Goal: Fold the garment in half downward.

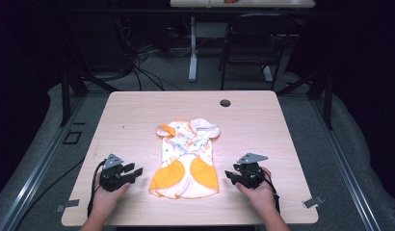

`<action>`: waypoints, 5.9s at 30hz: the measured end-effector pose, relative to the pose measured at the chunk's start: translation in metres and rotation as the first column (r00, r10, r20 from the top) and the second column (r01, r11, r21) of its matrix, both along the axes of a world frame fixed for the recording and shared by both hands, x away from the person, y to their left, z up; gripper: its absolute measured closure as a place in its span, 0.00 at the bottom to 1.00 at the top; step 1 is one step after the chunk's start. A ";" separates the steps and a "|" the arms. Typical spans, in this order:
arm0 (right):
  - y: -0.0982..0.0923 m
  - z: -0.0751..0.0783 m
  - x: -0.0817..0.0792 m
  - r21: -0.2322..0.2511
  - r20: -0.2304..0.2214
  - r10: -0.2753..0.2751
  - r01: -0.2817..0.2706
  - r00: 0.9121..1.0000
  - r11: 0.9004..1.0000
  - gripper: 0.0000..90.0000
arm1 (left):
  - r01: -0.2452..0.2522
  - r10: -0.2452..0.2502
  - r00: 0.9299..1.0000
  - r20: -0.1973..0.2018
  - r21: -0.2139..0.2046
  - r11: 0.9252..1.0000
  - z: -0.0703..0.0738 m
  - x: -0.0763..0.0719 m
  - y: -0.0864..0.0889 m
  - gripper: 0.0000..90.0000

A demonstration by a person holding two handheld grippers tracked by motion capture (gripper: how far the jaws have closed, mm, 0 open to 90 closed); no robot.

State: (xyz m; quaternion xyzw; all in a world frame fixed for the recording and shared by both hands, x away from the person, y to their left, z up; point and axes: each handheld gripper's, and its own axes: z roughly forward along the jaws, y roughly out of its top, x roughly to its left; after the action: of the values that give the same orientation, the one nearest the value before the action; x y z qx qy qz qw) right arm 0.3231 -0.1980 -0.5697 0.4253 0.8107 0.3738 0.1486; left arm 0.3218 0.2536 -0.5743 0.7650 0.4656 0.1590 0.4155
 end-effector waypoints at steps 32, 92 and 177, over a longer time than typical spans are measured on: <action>0.040 0.014 0.020 -0.048 -0.009 0.110 -0.110 0.994 0.993 0.64 | 0.170 -0.169 0.985 -0.024 0.136 0.976 0.008 0.028 -0.058 0.73; 0.078 0.007 0.014 -0.159 -0.182 0.259 -0.288 0.949 0.944 1.00 | 0.322 -0.306 0.941 -0.145 0.104 0.941 -0.001 0.009 -0.092 1.00; 0.091 0.010 0.143 -0.152 -0.229 0.078 -0.115 0.970 0.982 0.94 | 0.210 -0.187 0.966 -0.178 0.123 0.970 0.004 0.139 -0.104 0.91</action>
State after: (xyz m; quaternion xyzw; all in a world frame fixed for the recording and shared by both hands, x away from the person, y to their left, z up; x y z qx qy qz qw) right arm 0.4664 -0.1065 -0.5593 0.4106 0.8700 0.2629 0.0733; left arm 0.4612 0.1493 -0.5702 0.8458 0.4069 0.0853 0.3343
